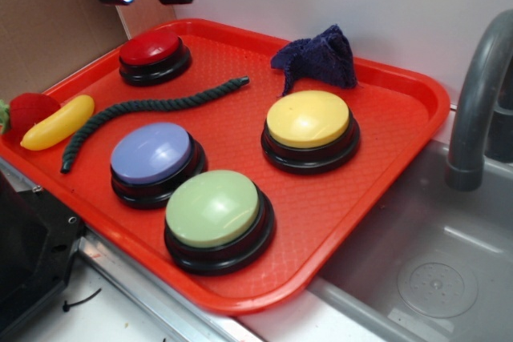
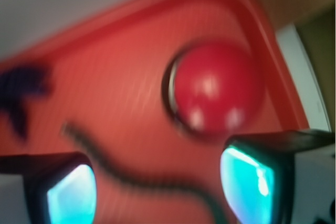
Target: Push the red button.
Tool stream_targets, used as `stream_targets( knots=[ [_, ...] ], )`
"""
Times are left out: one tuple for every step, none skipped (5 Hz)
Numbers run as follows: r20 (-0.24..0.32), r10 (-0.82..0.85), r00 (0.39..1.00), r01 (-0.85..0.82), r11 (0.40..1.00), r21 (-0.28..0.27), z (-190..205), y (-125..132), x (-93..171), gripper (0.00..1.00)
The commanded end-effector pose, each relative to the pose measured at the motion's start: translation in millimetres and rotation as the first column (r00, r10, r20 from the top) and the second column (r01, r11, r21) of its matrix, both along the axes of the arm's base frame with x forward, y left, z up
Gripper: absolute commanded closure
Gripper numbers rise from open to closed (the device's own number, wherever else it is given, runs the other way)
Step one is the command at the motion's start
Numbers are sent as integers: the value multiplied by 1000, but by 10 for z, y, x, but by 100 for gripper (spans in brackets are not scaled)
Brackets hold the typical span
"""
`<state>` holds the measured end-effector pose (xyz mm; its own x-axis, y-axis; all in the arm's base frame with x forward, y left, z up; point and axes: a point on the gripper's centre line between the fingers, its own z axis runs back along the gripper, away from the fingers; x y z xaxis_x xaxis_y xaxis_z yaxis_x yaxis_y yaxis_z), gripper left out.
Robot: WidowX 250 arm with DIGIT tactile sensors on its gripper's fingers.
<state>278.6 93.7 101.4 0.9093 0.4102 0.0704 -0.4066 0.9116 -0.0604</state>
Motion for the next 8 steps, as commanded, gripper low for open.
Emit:
stream_targets(
  knots=[
    [29,-8,1000,5,996,86,-199,484,-15,0],
    [23,-1,1000,-1,995,103,-266,611,-84,0],
    [8,-29,1000,28,995,94,-402,629,-25,0],
    [34,-33,999,30,998,62,-499,571,14,0],
    [2,-41,999,40,992,120,-531,532,21,0],
    [27,-80,996,74,984,162,-300,465,-30,0],
    [28,-78,997,73,986,151,-64,404,-60,0],
    [-1,6,1000,-5,981,192,77,411,-98,0]
  ],
)
